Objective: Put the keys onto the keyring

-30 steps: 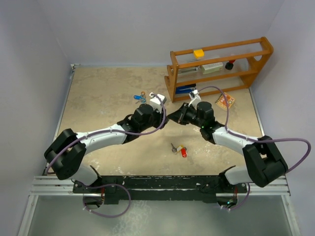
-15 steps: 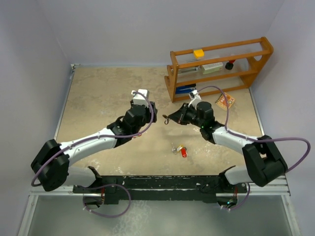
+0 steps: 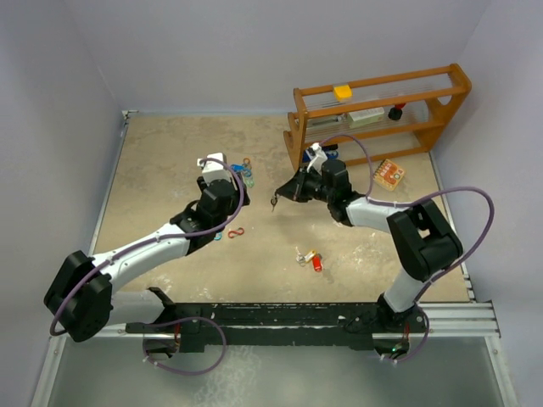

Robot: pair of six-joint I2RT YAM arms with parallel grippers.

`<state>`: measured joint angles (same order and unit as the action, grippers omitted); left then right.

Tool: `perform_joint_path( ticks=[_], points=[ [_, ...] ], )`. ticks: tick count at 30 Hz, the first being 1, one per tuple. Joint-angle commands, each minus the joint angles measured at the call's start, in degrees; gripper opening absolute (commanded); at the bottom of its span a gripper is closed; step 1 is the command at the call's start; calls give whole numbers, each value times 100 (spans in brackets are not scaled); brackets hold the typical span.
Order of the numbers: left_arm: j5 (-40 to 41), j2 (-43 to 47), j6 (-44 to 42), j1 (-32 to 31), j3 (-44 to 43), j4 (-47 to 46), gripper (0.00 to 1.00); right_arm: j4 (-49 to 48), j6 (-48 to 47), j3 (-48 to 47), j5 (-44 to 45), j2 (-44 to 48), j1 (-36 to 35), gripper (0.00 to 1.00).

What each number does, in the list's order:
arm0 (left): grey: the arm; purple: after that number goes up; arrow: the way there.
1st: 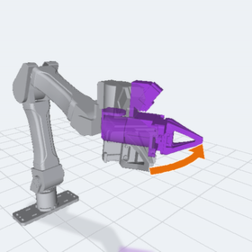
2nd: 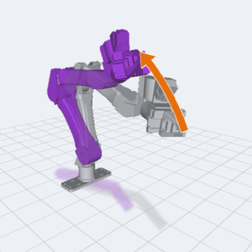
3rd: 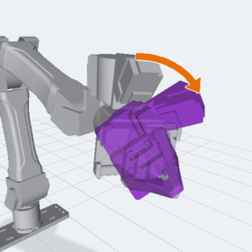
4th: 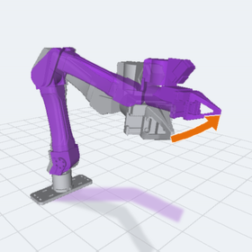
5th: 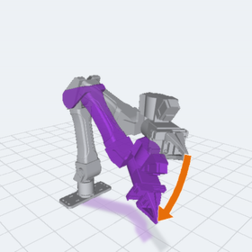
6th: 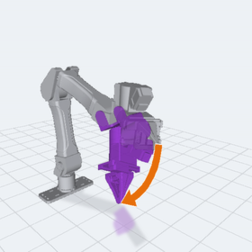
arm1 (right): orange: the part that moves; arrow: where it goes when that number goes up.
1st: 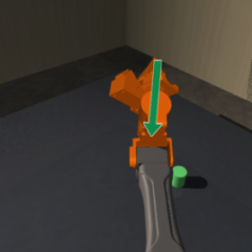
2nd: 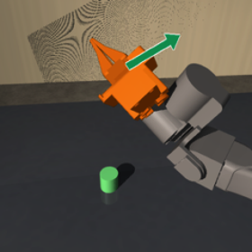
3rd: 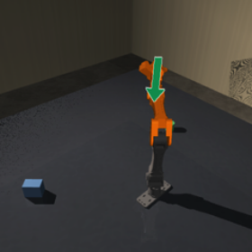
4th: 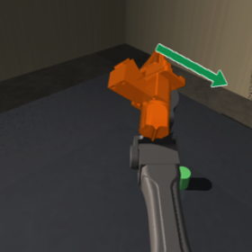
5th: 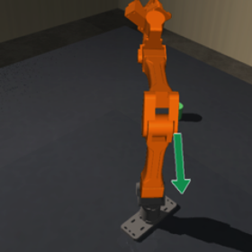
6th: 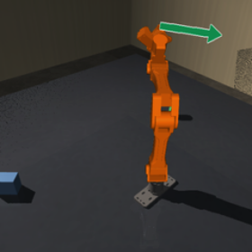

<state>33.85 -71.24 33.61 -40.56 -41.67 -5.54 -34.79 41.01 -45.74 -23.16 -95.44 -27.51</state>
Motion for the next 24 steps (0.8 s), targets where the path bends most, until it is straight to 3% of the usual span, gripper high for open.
perform_joint_path(
  ticks=[1, 2, 5, 10, 19, 24],
  points=[
    [-30, 169, 128, 82, 37, -122, 63, -705, 58, -664, -275, -306, -77, 0],
    [-47, 180, 125, 96, 34, -129, 63, -848, 82, -806, -292, -394, -89, 0],
    [-87, 205, 120, 116, 44, -107, 63, -1239, 301, -983, -239, -622, -89, 22],
    [-92, 275, 109, 140, 100, -30, 64, -1363, 394, -889, -243, -657, -88, 41],
    [-202, 32, 169, 170, 83, -115, 65, -908, -42, -128, -187, 41, -88, 44],
    [-347, -263, 282, 222, 41, -140, 70, 246, -824, 137, 187, 703, -84, 51]
  ],
)
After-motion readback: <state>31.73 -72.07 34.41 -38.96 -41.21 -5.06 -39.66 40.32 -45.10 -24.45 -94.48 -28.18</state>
